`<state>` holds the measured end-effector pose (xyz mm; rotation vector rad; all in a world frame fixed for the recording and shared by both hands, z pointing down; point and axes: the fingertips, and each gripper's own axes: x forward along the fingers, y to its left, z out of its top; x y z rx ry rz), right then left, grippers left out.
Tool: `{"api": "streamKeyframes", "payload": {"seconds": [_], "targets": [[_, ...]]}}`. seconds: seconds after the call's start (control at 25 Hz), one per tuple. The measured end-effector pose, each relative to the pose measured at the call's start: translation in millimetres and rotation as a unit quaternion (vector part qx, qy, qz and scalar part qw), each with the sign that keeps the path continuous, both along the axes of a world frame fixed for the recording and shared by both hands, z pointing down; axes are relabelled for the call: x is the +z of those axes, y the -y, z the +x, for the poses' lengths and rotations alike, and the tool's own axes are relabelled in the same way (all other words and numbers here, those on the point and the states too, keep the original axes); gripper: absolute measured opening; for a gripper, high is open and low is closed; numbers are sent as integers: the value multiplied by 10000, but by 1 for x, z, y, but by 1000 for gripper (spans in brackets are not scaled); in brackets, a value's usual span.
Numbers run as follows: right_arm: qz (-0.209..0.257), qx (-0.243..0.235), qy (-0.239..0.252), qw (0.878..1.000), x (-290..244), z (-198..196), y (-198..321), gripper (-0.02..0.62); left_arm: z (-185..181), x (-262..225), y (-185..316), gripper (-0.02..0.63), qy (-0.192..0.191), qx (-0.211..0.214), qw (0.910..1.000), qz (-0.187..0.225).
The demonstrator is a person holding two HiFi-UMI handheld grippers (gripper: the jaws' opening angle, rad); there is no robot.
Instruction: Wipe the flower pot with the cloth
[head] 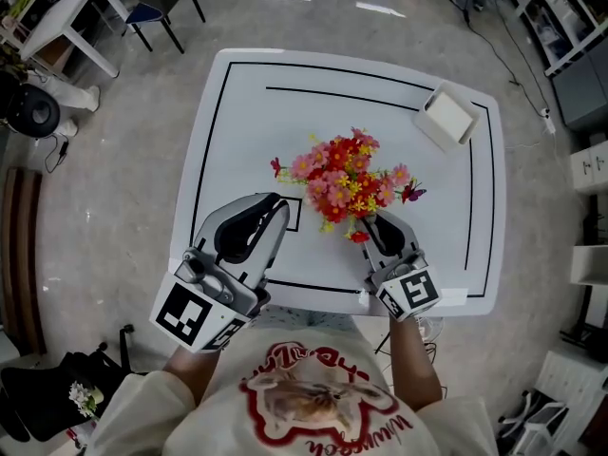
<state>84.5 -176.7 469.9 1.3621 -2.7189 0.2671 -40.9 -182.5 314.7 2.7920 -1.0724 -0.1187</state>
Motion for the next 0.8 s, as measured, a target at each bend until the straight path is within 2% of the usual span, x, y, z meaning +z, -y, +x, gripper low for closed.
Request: {"api": "streamKeyframes", "payload": {"seconds": [0.36,0.8], "targets": [[-75,312,107,9994,0,-11,-4,64,-11,2,-20,38,66,-252,9997,-23],[-170,323,260,9990,-1,-35,-5,64,-21,1,-27,38,29,-396,9992,-50]]}}
